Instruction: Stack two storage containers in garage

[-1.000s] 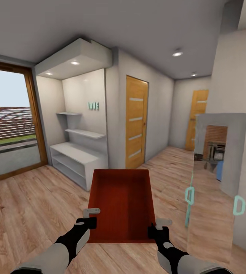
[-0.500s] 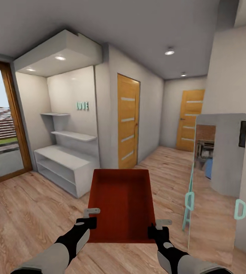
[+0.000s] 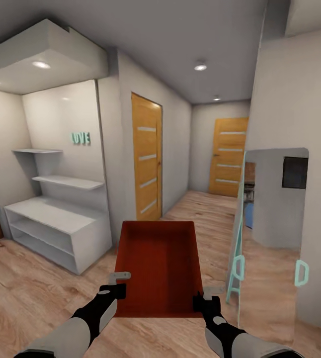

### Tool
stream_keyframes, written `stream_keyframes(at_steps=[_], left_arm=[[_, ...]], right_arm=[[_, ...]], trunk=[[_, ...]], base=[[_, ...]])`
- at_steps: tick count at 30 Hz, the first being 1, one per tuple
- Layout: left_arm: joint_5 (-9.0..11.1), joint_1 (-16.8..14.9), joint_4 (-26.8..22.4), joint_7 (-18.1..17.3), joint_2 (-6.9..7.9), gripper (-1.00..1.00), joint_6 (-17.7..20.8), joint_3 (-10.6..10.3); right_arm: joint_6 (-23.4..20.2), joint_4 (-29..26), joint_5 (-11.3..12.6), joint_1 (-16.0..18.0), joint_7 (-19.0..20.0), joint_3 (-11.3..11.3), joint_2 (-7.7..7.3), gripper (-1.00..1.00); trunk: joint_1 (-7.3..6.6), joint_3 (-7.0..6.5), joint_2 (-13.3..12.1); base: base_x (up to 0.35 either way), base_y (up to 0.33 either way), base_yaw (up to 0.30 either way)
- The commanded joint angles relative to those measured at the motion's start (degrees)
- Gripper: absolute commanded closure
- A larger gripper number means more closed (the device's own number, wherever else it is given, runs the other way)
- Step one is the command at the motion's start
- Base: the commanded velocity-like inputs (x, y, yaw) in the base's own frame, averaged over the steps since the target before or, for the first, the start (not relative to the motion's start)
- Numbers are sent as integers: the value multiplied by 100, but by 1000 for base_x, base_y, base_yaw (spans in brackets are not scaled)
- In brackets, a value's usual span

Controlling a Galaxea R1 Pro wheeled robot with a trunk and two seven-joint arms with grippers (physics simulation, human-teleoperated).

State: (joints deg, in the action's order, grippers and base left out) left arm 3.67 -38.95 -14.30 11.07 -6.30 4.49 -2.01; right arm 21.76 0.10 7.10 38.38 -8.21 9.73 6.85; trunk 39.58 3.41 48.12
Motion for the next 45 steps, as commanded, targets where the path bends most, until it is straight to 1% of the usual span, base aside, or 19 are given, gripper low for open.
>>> stream_keyframes(at_steps=[1,5,22,45], left_arm=[[73,-7,-29,62,6,100,43,378],[73,-7,-29,62,6,100,43,378],[73,-7,-29,62,6,100,43,378],[73,-7,-29,62,6,100,43,378]], right_arm=[[47,7,195,3,-49,-182,-26,100],[47,7,195,3,-45,-182,-26,100],[47,7,154,3,-25,-182,-26,100],[47,7,168,3,-40,-182,-26,100]], trunk=[[4,9,7],[4,9,7],[4,9,7],[4,9,7]], base=[[321,151,-265],[321,151,-114],[321,151,-20],[321,151,-271]])
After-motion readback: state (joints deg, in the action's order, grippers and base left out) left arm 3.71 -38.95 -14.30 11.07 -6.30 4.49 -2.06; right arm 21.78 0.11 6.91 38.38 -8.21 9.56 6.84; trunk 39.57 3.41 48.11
